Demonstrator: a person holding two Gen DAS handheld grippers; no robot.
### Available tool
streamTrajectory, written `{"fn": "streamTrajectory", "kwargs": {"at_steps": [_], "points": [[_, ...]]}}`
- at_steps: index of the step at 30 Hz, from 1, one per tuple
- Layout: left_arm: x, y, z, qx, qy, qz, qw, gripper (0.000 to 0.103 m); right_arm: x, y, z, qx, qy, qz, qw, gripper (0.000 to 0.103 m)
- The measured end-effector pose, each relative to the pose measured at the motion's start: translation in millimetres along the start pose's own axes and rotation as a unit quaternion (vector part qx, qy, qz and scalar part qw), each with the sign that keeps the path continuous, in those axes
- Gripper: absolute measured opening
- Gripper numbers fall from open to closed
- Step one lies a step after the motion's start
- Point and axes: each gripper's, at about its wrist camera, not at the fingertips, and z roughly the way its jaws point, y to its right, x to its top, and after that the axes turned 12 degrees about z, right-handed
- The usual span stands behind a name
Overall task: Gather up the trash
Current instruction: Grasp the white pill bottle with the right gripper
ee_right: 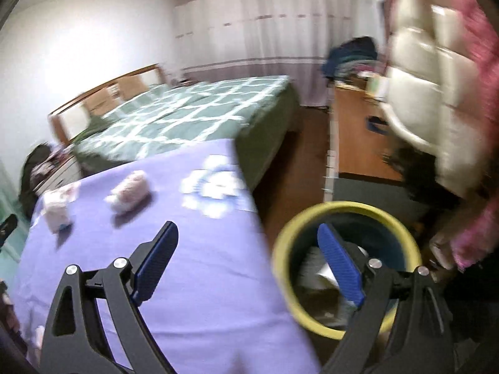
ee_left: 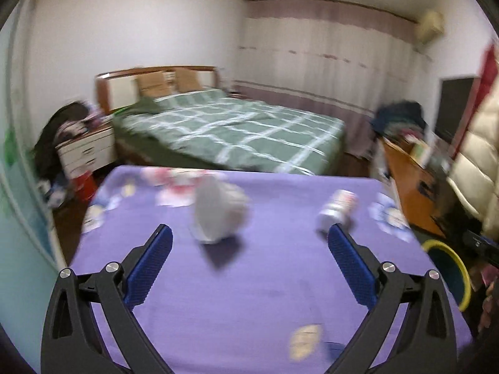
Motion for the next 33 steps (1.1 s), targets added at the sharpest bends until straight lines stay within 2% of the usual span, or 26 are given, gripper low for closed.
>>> {"fn": "streamTrajectory", "kwargs": {"at_steps": [5,12,14,15,18,24,33], "points": [[-20,-51,7,0.049,0.011,-0.032,0.9982,0.098,2,-65,29,0.039,-0.017,-0.057,0.997,0.086],[-30,-67,16,0.074,-0.002,-0.037,0.9966,0.098,-1,-137,90,0.072,-0.058,-0.142,0.985,0.087],[-33,-74,18,0.068,-0.006,-0.054,0.9962,0.098,-3,-154,104,0.075,-0.062,-0.173,0.98,0.094],[-32,-73,18,0.066,-0.007,-0.058,0.9961,0.098,-5,-161,111,0.083,-0.067,-0.183,0.977,0.095],[-33,-71,20,0.066,-0.009,-0.059,0.996,0.098,-7,-176,129,0.087,-0.072,-0.203,0.973,0.096],[-34,-69,22,0.062,-0.009,-0.056,0.9965,0.098,-14,-187,164,0.062,-0.083,-0.233,0.967,0.096],[-33,-59,20,0.055,-0.009,-0.045,0.9975,0.098,-13,-188,192,0.082,-0.12,-0.248,0.958,0.096]]}}
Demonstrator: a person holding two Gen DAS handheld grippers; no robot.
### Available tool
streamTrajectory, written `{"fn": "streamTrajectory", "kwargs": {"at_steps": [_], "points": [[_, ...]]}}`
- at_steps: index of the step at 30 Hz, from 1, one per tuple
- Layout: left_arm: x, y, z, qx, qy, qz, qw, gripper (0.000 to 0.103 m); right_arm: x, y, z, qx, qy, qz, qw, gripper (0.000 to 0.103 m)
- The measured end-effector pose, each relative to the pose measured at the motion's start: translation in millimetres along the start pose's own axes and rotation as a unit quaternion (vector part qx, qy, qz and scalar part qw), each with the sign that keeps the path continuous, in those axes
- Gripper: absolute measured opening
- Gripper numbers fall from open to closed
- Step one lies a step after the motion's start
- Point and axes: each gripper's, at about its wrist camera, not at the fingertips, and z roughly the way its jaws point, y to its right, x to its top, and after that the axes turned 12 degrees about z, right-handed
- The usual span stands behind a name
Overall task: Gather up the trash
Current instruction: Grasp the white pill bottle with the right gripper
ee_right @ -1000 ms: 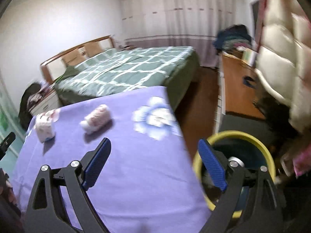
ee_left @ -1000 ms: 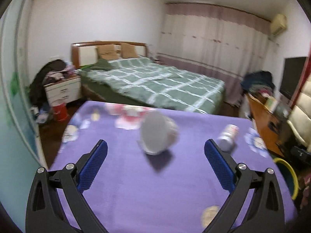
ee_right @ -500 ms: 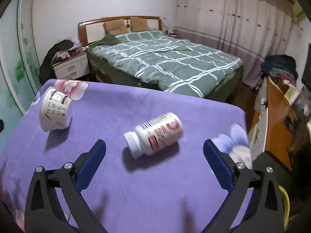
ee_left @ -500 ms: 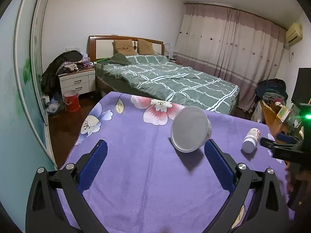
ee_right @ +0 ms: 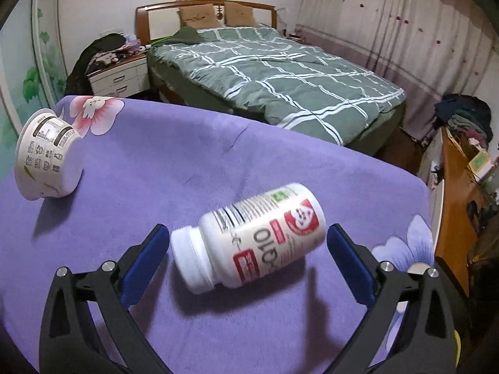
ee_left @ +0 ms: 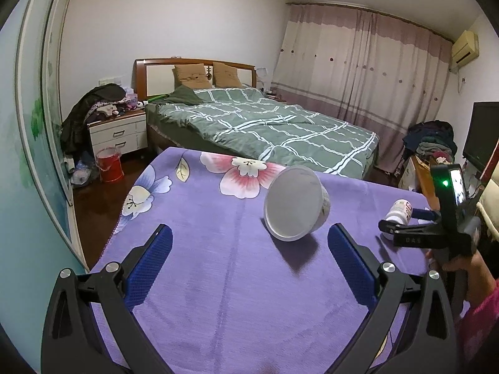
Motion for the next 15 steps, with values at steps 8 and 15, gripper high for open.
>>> {"fn": "streamTrajectory", "kwargs": {"at_steps": [8,15], "points": [[0,6,-2,-0.003,-0.001,0.009,1.0,0.098,-2,2,6,0.009,-0.023,0.009,1.0,0.088],[0,9,-3,-0.006,0.0,0.014,0.9999,0.098,-14,3,-20,0.012,-0.002,0.029,1.0,0.088]]}}
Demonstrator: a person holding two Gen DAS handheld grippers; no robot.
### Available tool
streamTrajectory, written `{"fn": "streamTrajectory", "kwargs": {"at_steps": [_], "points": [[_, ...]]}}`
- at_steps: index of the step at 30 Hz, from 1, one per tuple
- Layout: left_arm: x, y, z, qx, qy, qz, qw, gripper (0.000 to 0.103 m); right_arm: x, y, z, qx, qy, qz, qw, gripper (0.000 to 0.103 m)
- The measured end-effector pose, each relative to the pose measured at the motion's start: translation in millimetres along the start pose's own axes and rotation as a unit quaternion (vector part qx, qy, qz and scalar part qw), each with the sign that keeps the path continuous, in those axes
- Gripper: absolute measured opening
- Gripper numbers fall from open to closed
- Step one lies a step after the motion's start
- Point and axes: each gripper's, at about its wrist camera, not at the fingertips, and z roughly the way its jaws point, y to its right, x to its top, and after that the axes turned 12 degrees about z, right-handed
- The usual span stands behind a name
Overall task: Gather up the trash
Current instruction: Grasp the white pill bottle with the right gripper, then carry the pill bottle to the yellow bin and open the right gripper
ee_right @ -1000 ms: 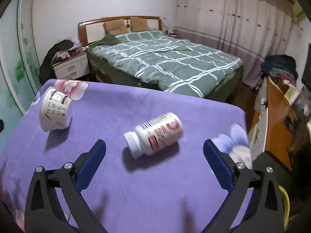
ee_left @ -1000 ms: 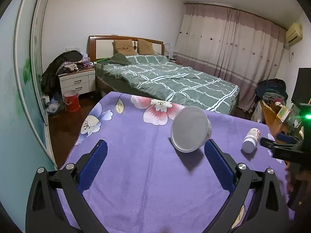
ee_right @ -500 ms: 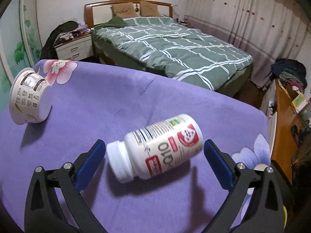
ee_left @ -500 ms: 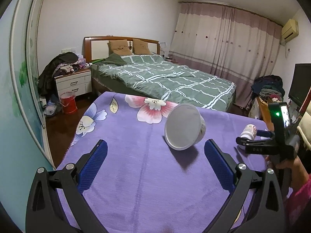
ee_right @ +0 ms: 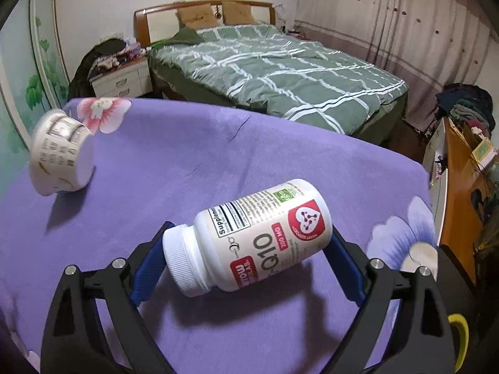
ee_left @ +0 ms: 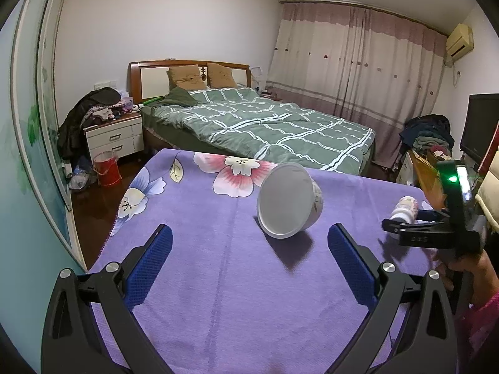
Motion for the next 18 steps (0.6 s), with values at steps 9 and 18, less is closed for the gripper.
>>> {"fn": "streamTrajectory", "kwargs": {"at_steps": [9,18], "points": [[0,6,-5,-0.008,0.004,0.009,0.9999,0.098,-22,38,-83,-0.024,0.052,0.09,0.994,0.088],[0,13,-6,-0.019,0.004,0.018,0.9997,0.098,-83,152,-146,-0.195,0.093,0.262,0.941,0.088]]}}
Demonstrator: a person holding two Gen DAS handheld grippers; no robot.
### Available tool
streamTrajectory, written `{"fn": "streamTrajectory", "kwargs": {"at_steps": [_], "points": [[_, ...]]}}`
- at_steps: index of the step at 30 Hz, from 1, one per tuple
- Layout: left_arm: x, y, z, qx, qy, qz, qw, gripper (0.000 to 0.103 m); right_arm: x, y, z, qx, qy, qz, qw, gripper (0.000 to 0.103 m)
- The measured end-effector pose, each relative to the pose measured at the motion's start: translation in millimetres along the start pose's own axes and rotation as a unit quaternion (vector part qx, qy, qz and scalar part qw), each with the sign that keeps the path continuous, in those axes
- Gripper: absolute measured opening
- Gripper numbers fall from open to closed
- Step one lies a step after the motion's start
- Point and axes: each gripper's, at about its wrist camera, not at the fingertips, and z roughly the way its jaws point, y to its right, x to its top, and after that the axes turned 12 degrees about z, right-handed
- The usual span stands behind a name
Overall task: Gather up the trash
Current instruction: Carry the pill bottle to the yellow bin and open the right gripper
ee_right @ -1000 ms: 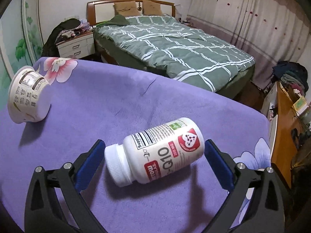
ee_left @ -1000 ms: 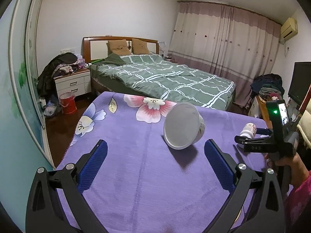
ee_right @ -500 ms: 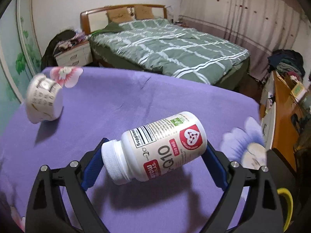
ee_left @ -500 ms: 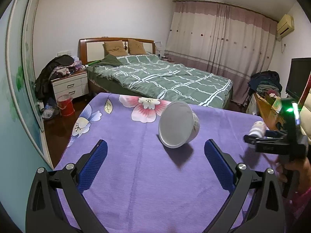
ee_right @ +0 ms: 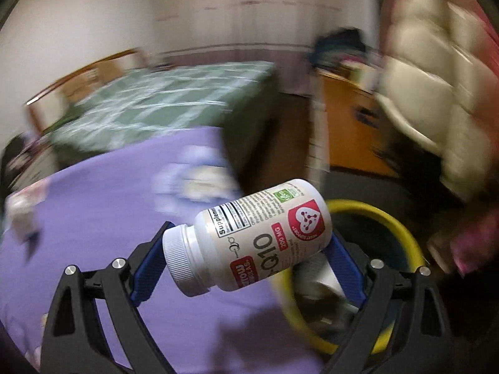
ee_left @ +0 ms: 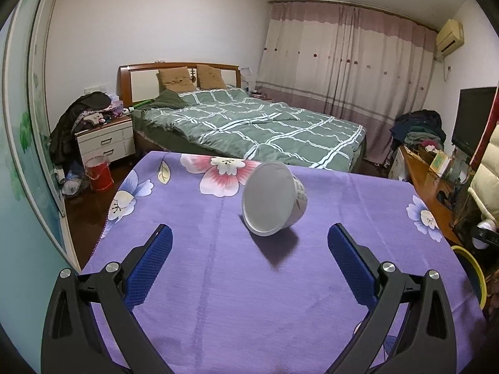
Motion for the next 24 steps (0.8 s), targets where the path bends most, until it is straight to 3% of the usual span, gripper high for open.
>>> {"fn": "streamTrajectory", "kwargs": {"at_steps": [2,7,14,24], "points": [[0,5,2,-0.006,-0.005,0.007,0.9999,0.098,3,36,7,-0.046,0.002,0.039,0.998,0.088],[1,18,6,-0.01,-0.012,0.027,0.9995,0.098,5,88,23,-0.082,-0.02,0.088,0.993,0.088],[8,25,6,-0.006,-0.017,0.038,0.9991,0.098,7,93,29,-0.113,-0.013,0.095,0.989,0.095],[37,38,36,-0.026,-0.045,0.069,0.9962,0.098,12,23,3,-0.028,0.047,0.07,0.996,0.096]]}}
